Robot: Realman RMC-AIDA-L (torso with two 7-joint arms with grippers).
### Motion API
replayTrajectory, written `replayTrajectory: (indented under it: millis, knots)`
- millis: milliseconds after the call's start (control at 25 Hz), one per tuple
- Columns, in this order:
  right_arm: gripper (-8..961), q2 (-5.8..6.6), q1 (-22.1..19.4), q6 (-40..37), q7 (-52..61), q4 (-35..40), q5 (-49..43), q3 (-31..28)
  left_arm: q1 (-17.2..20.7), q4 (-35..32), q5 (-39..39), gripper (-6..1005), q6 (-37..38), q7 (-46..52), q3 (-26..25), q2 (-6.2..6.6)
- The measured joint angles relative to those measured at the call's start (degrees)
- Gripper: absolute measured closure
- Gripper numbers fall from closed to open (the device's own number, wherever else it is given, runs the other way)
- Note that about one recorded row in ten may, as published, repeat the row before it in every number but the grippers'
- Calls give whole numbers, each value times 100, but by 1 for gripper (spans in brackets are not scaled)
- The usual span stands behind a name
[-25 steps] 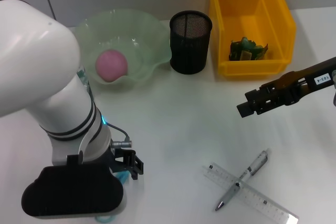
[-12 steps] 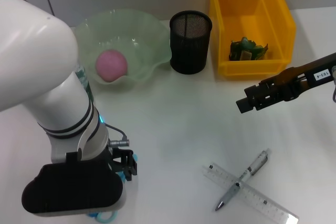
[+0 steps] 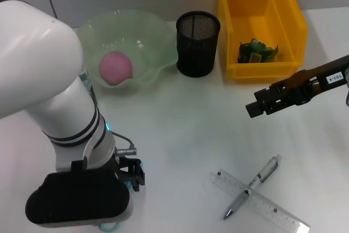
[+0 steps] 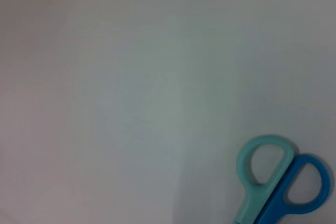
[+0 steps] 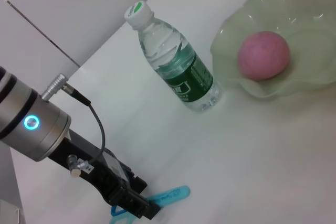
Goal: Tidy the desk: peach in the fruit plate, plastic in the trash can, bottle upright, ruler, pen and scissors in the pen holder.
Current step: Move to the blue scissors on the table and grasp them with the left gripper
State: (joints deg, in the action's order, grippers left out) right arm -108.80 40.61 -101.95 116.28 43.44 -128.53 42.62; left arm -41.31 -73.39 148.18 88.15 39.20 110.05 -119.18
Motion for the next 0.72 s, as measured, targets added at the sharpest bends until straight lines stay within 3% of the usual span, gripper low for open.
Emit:
replayTrajectory:
  millis: [720]
  knots:
    - [138, 52, -17, -25, -52, -11, -11, 9, -86, 152, -88, 394, -126, 70, 109, 0]
